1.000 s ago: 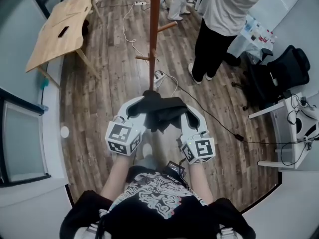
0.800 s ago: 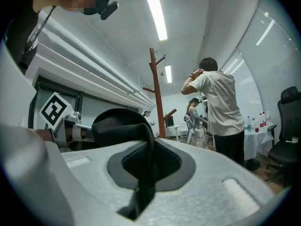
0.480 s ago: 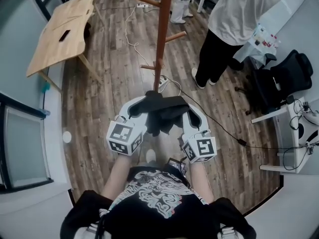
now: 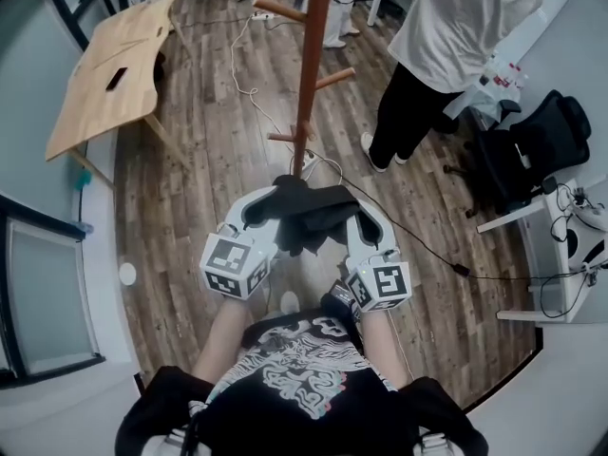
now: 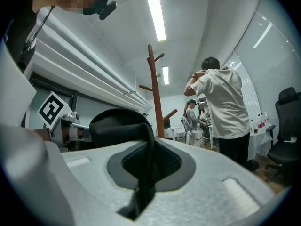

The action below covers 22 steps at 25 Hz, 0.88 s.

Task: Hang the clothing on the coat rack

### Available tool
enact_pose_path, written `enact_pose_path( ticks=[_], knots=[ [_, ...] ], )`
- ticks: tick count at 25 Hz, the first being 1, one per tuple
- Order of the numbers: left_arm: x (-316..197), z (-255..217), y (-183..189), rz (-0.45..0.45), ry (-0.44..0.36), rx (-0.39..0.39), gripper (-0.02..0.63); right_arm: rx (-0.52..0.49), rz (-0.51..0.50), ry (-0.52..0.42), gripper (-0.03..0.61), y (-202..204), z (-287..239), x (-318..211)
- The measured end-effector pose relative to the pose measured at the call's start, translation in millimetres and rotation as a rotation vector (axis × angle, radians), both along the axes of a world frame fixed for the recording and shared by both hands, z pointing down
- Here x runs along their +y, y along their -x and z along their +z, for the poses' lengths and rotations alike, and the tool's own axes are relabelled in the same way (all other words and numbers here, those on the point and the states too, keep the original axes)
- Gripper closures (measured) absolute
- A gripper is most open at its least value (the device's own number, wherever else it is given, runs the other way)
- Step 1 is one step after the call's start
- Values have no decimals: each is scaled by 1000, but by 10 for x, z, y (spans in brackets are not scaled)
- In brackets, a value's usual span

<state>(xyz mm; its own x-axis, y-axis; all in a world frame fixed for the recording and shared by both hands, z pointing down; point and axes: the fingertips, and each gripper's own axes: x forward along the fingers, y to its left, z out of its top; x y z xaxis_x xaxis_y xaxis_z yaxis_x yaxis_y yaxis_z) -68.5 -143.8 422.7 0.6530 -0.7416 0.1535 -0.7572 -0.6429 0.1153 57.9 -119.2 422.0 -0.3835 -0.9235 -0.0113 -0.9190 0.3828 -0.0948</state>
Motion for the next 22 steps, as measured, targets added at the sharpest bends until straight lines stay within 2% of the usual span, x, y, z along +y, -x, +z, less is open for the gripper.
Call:
enact_pose_path(
  ticks=[22],
  knots=[
    [-225, -38, 22, 52, 17, -27, 606, 11, 32, 5, 563, 29, -91, -241]
  ],
)
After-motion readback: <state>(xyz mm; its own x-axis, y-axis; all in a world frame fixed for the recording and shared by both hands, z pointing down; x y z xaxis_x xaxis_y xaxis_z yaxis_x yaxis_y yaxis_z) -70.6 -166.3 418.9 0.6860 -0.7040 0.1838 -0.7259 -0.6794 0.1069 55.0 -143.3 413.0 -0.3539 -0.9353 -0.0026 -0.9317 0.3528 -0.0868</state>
